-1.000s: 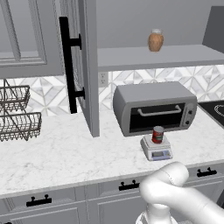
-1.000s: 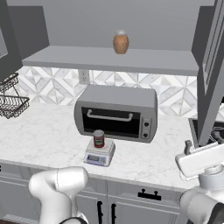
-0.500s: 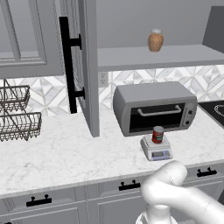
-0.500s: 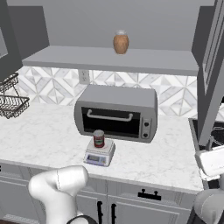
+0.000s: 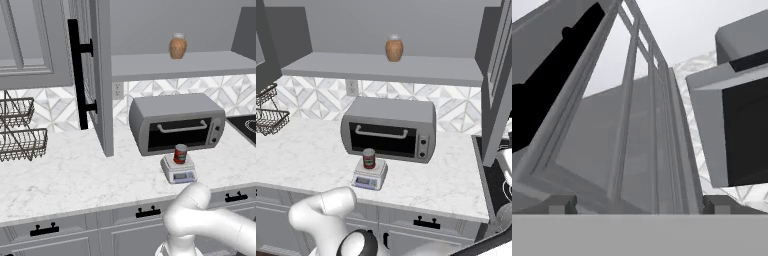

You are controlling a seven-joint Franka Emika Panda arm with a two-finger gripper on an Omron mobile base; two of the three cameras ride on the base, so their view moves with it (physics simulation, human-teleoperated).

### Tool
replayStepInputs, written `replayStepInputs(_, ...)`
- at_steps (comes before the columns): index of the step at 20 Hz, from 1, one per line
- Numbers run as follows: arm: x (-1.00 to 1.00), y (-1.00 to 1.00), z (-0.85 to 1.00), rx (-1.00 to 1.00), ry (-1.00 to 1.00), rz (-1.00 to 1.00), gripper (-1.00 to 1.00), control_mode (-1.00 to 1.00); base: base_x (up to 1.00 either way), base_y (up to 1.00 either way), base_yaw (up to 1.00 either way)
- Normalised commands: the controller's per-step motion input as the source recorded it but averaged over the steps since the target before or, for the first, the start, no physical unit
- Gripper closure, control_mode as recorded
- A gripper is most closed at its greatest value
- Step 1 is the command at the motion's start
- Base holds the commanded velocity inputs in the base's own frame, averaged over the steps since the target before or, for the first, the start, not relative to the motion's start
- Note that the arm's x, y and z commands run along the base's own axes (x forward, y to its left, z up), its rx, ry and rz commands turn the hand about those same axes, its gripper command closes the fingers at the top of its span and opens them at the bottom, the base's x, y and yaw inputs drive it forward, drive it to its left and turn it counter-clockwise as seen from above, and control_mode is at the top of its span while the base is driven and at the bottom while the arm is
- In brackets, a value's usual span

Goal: Pick the canned food and place it on the digital scale for weighing, and close the cabinet.

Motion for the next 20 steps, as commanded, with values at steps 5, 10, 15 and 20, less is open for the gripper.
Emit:
replayStepInputs(5, 0.0, 0.67, 0.76, -0.21, 0.17, 0.0, -1.0, -1.0, 0.0, 0.0, 0.0)
replayStepInputs(10, 0.06, 0.99, 0.48, -0.34, 0.0, 0.0, -1.0, -1.0, 0.0, 0.0, 0.0)
replayStepInputs(15, 0.57, 1.0, 0.29, -0.34, -0.09, -0.04, -1.0, -1.0, 0.0, 0.0, 0.0)
replayStepInputs(20, 0.9, 1.0, 0.12, -0.27, -0.08, -0.12, -1.0, -1.0, 0.0, 0.0, 0.0)
